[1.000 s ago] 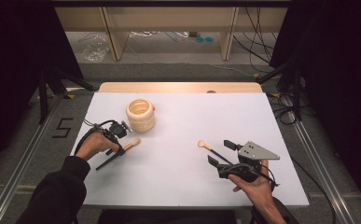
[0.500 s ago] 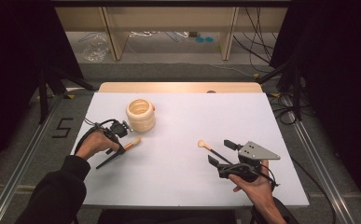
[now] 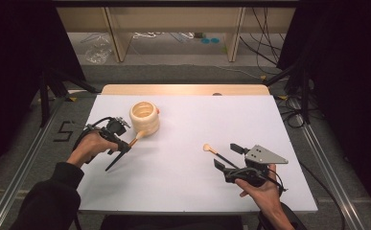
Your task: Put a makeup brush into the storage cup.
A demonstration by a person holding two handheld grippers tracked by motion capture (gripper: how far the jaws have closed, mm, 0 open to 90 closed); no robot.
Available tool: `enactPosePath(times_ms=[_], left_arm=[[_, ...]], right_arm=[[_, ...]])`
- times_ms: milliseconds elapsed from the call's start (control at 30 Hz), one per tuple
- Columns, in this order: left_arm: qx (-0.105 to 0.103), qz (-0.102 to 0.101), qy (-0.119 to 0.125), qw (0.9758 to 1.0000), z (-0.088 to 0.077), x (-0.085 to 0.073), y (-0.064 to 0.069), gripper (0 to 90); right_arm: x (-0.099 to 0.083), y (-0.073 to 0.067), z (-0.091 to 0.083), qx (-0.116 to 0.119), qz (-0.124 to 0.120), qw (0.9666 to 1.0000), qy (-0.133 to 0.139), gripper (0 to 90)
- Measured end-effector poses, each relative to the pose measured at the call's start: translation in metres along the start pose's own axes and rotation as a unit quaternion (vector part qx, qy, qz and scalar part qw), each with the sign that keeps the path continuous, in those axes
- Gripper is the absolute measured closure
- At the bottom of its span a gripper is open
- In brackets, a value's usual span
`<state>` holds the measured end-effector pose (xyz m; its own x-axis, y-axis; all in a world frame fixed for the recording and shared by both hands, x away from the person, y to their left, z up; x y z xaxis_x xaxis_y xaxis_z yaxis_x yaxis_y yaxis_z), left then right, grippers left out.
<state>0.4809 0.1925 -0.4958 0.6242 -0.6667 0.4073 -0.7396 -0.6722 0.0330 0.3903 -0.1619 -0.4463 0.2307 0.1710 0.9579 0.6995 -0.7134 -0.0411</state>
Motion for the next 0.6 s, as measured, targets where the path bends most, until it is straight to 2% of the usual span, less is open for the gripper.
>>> enactPosePath(times_ms=[100,200,300,367,400,433,467,533,600], left_arm=[[0.008,0.003,0.011,0.9999,-0.004,0.002,-0.001,78.5],[-0.001,-0.002,0.028,0.9996,-0.009,0.004,0.002,78.5],[0.006,-0.001,0.041,0.9991,-0.016,0.006,0.000,78.5],[0.001,-0.001,0.054,0.9985,-0.020,0.007,0.000,78.5],[0.003,-0.003,0.056,0.9984,-0.023,0.008,0.000,78.5],[0.004,-0.015,0.072,0.9973,-0.025,0.010,0.001,78.5],[0.004,-0.009,0.071,0.9974,-0.028,0.010,0.000,78.5],[0.006,-0.025,0.096,0.9950,-0.034,0.013,0.001,78.5],[0.005,-0.030,0.110,0.9935,-0.040,0.015,0.000,78.5]], right_arm=[[0.000,0.000,0.000,0.000,0.000,1.0000,-0.001,19.6],[0.000,0.000,0.000,0.000,0.000,1.0000,-0.001,19.6],[-0.001,0.001,0.000,-0.003,0.000,1.0000,-0.004,19.6],[-0.002,-0.001,-0.001,0.001,0.009,0.9999,-0.010,19.6],[-0.001,0.000,0.000,-0.002,0.001,1.0000,-0.005,19.6],[-0.001,0.001,0.000,-0.003,-0.001,1.0000,-0.004,19.6],[0.000,0.001,0.000,-0.001,-0.002,1.0000,-0.002,19.6],[0.000,0.001,0.000,-0.001,-0.002,1.0000,-0.002,19.6],[-0.002,-0.002,0.000,0.004,0.012,0.9999,-0.009,19.6]])
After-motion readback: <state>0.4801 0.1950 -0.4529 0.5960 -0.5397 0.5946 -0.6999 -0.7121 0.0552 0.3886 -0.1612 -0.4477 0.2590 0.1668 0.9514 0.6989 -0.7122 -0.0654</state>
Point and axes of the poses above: each handheld gripper's, and its own axes: z roughly forward along the jaws, x roughly out of its top, y roughly to its right, the point moved 8 cm from there along z, roughly forward along the jaws
